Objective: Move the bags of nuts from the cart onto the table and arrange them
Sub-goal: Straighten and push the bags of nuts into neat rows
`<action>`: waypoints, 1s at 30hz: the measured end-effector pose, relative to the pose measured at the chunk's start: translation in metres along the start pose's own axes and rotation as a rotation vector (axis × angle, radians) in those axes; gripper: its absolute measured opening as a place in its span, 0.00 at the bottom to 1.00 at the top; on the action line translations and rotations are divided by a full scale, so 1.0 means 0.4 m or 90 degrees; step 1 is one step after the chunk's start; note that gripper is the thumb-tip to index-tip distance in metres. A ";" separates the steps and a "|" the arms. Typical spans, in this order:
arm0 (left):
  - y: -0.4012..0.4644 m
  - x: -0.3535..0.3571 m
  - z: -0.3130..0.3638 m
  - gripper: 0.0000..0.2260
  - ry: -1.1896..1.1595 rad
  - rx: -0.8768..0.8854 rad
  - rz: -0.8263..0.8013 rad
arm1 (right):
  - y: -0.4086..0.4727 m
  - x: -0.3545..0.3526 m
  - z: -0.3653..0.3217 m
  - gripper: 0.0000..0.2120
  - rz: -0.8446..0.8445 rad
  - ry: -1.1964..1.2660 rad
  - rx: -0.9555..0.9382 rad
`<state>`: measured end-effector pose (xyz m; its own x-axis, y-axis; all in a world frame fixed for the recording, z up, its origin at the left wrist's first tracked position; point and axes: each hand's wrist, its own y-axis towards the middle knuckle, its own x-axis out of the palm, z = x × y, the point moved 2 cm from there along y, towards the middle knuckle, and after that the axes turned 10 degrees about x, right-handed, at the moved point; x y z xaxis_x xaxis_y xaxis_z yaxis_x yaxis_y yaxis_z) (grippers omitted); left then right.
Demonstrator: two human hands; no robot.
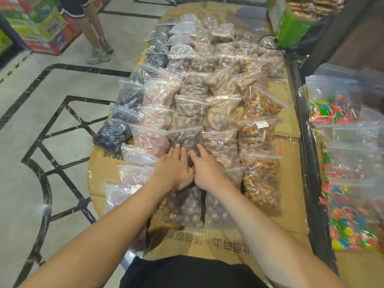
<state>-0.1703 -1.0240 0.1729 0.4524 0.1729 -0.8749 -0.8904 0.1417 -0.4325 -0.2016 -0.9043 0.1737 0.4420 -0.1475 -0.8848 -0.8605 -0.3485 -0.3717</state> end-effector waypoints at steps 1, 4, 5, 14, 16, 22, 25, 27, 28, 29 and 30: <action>0.005 -0.001 0.002 0.32 0.014 -0.003 -0.030 | 0.002 -0.002 -0.005 0.32 -0.028 -0.019 0.015; 0.015 -0.003 -0.009 0.32 0.052 0.004 -0.090 | -0.001 -0.011 -0.014 0.32 -0.064 -0.082 -0.012; 0.016 -0.004 -0.015 0.33 0.055 0.004 -0.086 | 0.001 -0.015 -0.009 0.31 -0.075 -0.089 -0.028; -0.007 -0.020 -0.034 0.34 -0.194 0.031 -0.006 | 0.024 -0.036 -0.012 0.15 -0.183 0.044 0.034; 0.011 -0.027 -0.026 0.33 -0.253 0.012 0.014 | 0.026 -0.037 0.000 0.08 -0.151 0.062 0.041; 0.046 0.000 -0.015 0.35 -0.315 0.013 0.055 | 0.019 -0.053 0.005 0.13 -0.132 0.101 0.001; 0.036 0.001 -0.017 0.32 -0.328 0.004 0.111 | 0.027 -0.070 0.021 0.18 -0.094 0.139 0.008; 0.028 0.011 -0.009 0.28 -0.256 0.015 0.126 | 0.039 -0.095 0.027 0.20 0.028 0.170 -0.025; 0.022 0.015 -0.003 0.30 -0.211 0.019 0.121 | 0.047 -0.108 0.025 0.21 0.069 0.164 -0.055; 0.016 0.021 0.003 0.32 -0.172 0.023 0.103 | 0.057 -0.111 0.020 0.22 0.071 0.136 -0.092; 0.008 0.023 0.011 0.33 -0.149 0.026 0.074 | 0.068 -0.108 0.012 0.24 0.044 0.083 -0.133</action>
<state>-0.1688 -1.0177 0.1642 0.3501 0.4099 -0.8423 -0.9367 0.1463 -0.3181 -0.2453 -0.9029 0.2006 0.4247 -0.2913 -0.8572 -0.8249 -0.5147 -0.2337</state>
